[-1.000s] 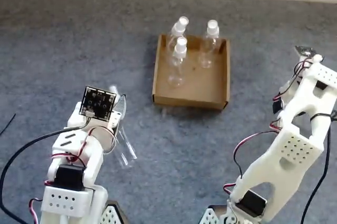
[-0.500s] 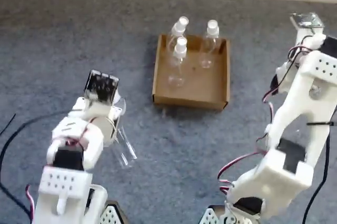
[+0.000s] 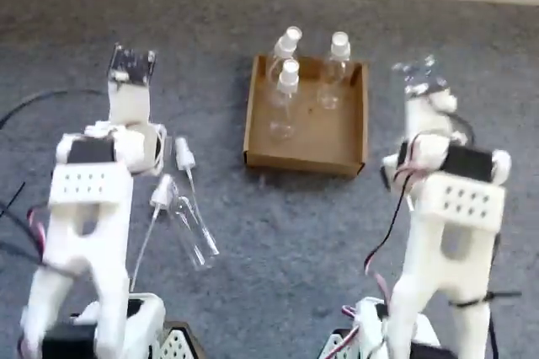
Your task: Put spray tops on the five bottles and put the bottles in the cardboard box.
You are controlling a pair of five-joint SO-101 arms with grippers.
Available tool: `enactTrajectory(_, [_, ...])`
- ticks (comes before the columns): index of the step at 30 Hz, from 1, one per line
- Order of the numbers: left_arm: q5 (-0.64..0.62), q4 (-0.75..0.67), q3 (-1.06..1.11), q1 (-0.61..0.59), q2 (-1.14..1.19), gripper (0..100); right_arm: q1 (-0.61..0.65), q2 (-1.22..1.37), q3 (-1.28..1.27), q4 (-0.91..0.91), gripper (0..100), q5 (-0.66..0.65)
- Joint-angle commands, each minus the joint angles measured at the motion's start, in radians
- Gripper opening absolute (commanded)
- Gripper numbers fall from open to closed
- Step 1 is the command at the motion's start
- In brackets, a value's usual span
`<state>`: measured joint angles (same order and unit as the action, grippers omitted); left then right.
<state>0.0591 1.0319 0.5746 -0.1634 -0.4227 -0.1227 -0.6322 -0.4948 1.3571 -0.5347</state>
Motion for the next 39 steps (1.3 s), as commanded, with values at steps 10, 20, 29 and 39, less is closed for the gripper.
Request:
enactTrajectory(10, [-0.172,0.011,-0.417,0.130,0.552,15,0.203,-0.302,-0.234,-0.093,1.5,0.014])
enactTrajectory(20, [-0.226,0.029,-0.443,0.150,0.684,15,0.203,-0.343,-0.236,-0.087,1.5,0.014])
enactTrajectory(29, [-0.229,0.107,-0.467,0.124,0.584,16,0.203,-0.341,-0.237,-0.085,1.5,0.011])
enactTrajectory(39, [-0.230,0.020,-0.358,0.081,0.576,15,0.206,-0.346,-0.237,-0.085,1.5,0.012])
